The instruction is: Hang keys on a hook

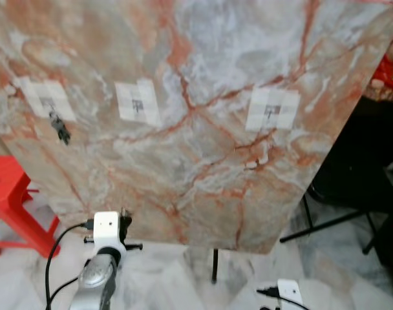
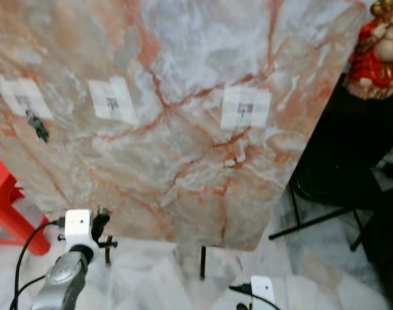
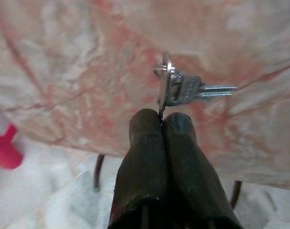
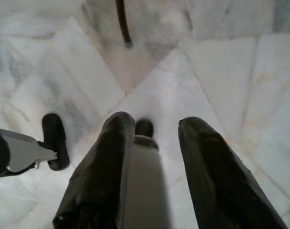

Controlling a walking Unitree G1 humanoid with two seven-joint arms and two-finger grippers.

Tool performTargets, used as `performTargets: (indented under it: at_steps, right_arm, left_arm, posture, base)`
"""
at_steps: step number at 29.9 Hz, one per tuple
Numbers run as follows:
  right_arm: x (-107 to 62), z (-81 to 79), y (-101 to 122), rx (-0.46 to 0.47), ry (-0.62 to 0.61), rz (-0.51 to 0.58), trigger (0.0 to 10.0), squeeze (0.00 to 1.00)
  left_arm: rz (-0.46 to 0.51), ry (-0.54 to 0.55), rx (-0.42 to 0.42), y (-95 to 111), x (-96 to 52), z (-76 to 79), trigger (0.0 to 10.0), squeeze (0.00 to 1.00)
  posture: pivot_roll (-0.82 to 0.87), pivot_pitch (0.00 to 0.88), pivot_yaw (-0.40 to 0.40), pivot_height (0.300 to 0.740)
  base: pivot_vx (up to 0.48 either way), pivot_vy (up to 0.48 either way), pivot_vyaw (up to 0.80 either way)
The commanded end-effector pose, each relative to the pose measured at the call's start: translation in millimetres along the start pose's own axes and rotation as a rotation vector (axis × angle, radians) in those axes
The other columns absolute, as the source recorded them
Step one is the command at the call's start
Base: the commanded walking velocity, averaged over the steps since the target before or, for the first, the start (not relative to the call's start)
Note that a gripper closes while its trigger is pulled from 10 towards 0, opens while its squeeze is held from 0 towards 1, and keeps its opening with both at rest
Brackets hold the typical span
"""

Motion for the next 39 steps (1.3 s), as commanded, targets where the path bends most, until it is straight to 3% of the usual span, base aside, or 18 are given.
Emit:
performTargets:
  at_steps: [1, 11, 15, 19, 24, 28, 39]
  right_arm:
    - [-1.5, 7.6, -3, 0.008, -0.02, -0.003, 10.0, 0.0]
    - [-1.6, 7.4, -4, -0.008, -0.017, -0.006, 10.0, 0.0]
    - [-1.7, 7.6, -4, -0.009, -0.017, -0.007, 10.0, 0.0]
    - [-1.8, 8.0, -4, -0.014, -0.018, -0.008, 10.0, 0.0]
    - [-1.8, 8.5, -4, -0.014, -0.019, -0.004, 10.0, 0.0]
    - [-1.8, 8.8, -3, -0.013, -0.022, -0.003, 10.0, 0.0]
    - [-1.7, 8.7, -2, -0.013, -0.02, -0.002, 10.0, 0.0]
  left_arm:
    - [-0.006, -0.009, 0.02, -1, 0.0, 6.3, 10.0, 0.0]
    - [0.044, 0.009, 0.084, 17, 5.3, 9.0, 10.0, 0.0]
    - [0.091, 0.035, 0.149, 33, 8.0, 9.8, 10.0, 0.0]
    - [0.2, 0.061, 0.19, 66, 12.7, 15.3, 10.0, 0.0]
    - [0.277, 0.115, 0.154, 90, 13.1, 11.4, 10.0, 0.0]
    - [0.35, 0.093, 0.121, 104, 9.1, 15.5, 10.0, 0.0]
    - [0.376, 0.137, 0.092, 114, 6.7, 14.0, 10.0, 0.0]
  posture:
    - [0.09, 0.042, -0.025, 0.723]
    - [0.09, 0.023, -0.027, 0.723]
    - [0.09, 0.019, -0.027, 0.723]
    - [0.09, 0.017, -0.028, 0.723]
    - [0.08, 0.023, -0.028, 0.723]
    - [0.08, 0.023, -0.028, 0.723]
    - [0.09, 0.033, -0.034, 0.723]
  base:
    - [0.0, -0.416, 0.0]
    - [0.0, 0.0, 0.0]
    - [0.0, 0.0, 0.0]
    - [0.0, 0.0, 0.0]
    - [0.0, 0.0, 0.0]
    - [0.0, 0.0, 0.0]
    - [0.0, 0.0, 0.0]
Point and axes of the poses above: a point about 5 cm out from each wrist's last joint towards the gripper, its own x axis pointing out of the wrist towards the gripper, its own y axis along the axis of the wrist's last joint, z = x × y, the point moved 3 cm from there along x, pointing out of the wrist towards the gripper, and after that the axes turned 2 degrees about -x, right-handed, at the moved point
